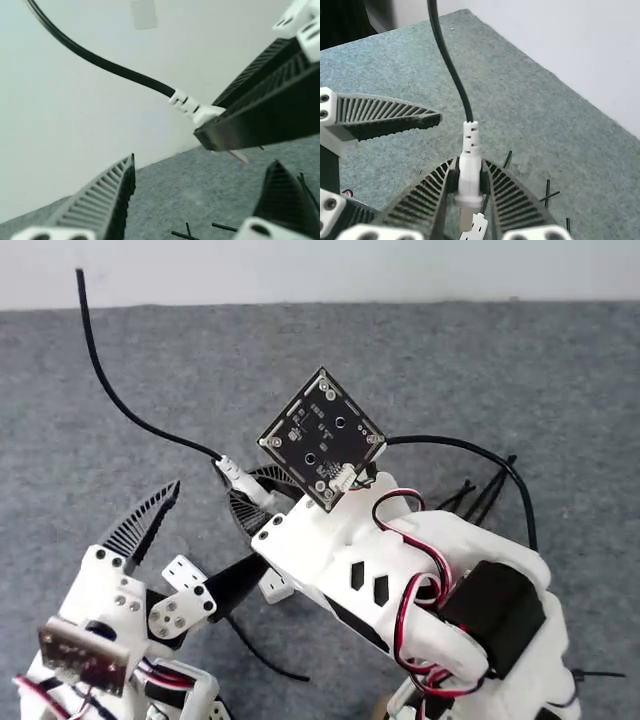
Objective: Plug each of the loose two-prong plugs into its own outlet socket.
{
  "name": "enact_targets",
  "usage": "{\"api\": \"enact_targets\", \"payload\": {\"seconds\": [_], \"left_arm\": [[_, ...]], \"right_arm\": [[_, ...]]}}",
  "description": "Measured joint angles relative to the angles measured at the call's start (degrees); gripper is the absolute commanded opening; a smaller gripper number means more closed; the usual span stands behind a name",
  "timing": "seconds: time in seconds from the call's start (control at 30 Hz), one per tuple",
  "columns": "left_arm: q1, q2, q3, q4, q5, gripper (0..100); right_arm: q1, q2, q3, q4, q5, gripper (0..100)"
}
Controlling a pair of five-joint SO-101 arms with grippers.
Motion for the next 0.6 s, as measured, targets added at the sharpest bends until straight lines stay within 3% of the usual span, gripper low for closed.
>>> {"api": "enact_targets", "payload": {"seconds": [0.4, 0.6], "left_arm": [[-0.3, -0.1, 0.0, 0.1, 0.1, 38], [-3.5, -0.5, 0.9, -0.3, 0.4, 38]], "right_arm": [[0.2, 0.0, 0.0, 5.5, -3.8, 0.8], [0.2, -2.0, 0.1, 6.2, -4.1, 0.8]]}}
